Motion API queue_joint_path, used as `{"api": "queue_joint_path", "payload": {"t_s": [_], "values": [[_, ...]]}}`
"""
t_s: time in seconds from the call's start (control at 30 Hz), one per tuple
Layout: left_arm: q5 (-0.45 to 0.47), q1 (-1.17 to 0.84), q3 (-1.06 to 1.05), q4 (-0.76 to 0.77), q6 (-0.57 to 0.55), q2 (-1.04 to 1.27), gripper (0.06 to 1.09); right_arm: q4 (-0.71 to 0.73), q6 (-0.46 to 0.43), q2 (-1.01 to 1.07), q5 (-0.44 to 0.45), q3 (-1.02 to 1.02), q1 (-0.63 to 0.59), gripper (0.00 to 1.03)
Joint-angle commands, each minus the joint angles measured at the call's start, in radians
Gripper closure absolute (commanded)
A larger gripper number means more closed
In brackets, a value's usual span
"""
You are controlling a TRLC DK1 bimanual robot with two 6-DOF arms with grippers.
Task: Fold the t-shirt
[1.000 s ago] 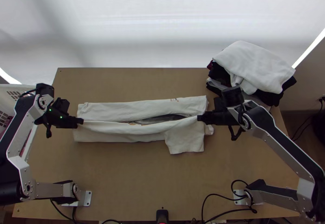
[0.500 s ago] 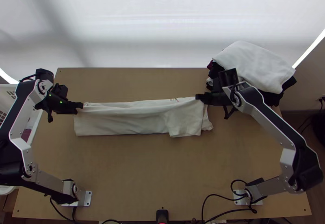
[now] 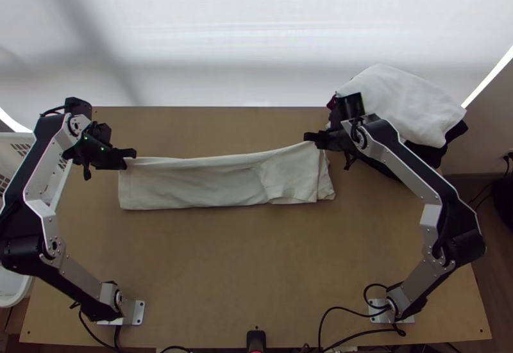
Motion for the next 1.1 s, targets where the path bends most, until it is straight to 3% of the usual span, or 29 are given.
{"api": "queue_joint_path", "payload": {"t_s": [0.0, 0.07, 0.17, 0.4, 0.57, 0.8, 1.07], "values": [[0.064, 0.020, 0.047, 0.002, -0.044, 0.026, 0.10, 0.030, -0.001, 0.012, 0.079, 0.021, 0.011, 0.03], [0.067, 0.033, 0.028, 0.059, -0.053, -0.005, 0.10, 0.078, 0.007, -0.025, 0.133, 0.003, 0.011, 0.03], [0.142, 0.077, 0.030, 0.059, -0.057, -0.020, 0.10, 0.135, 0.015, -0.110, 0.184, -0.025, 0.009, 0.03], [0.332, 0.238, -0.057, 0.139, -0.024, -0.131, 0.10, 0.133, 0.036, -0.369, 0.171, -0.045, 0.011, 0.03], [0.435, 0.335, -0.189, 0.218, 0.049, -0.163, 0.10, 0.019, 0.085, -0.462, 0.053, -0.003, 0.006, 0.03], [0.449, 0.364, -0.406, 0.433, 0.129, -0.188, 0.10, -0.059, 0.225, -0.495, -0.186, 0.012, -0.063, 0.03], [0.450, 0.340, -0.507, 0.542, 0.198, -0.108, 0.10, -0.094, 0.240, -0.484, -0.240, 0.030, -0.075, 0.03]]}}
